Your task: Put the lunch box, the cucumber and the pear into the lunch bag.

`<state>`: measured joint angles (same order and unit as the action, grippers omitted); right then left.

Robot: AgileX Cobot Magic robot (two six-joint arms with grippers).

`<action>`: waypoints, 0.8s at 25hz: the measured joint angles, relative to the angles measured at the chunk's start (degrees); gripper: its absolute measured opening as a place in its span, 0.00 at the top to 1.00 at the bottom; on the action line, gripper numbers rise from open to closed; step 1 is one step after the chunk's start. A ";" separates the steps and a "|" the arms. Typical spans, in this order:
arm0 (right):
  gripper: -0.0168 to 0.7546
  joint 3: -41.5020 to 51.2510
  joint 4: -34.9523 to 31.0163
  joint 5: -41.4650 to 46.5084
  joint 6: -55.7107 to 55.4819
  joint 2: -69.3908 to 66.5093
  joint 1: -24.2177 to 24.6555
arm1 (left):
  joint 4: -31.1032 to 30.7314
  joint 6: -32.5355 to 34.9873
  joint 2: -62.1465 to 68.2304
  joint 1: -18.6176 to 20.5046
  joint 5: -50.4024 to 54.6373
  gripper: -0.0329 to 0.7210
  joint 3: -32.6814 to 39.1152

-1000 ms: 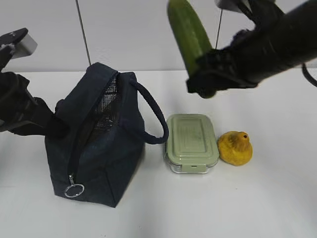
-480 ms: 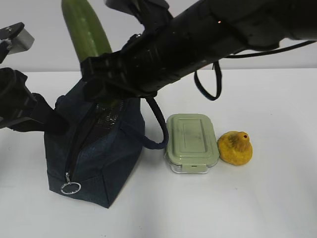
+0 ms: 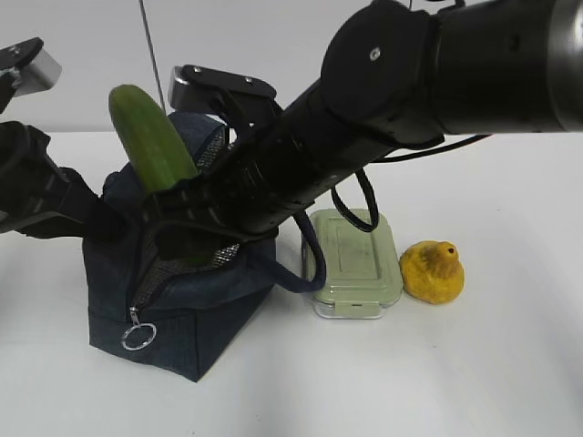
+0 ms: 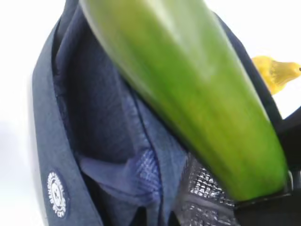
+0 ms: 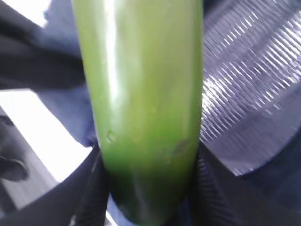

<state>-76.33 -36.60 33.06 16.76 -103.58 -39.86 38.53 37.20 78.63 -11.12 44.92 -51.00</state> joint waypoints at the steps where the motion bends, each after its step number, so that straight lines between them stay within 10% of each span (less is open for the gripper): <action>1: 0.54 0.20 3.11 0.79 -2.18 0.00 0.00 | 0.00 0.00 0.00 0.00 -0.06 0.96 0.00; 9: 0.54 0.58 27.56 9.16 -18.85 -0.07 -0.11 | 0.72 -0.19 0.00 -0.10 -1.15 0.96 0.00; 20: 0.54 0.58 35.43 12.46 -23.61 -0.07 -0.22 | 1.08 -0.23 0.00 -0.10 -1.46 0.96 0.00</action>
<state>-75.74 -1.17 45.52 -6.85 -103.65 -40.08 39.61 36.97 78.63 -11.22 43.45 -51.00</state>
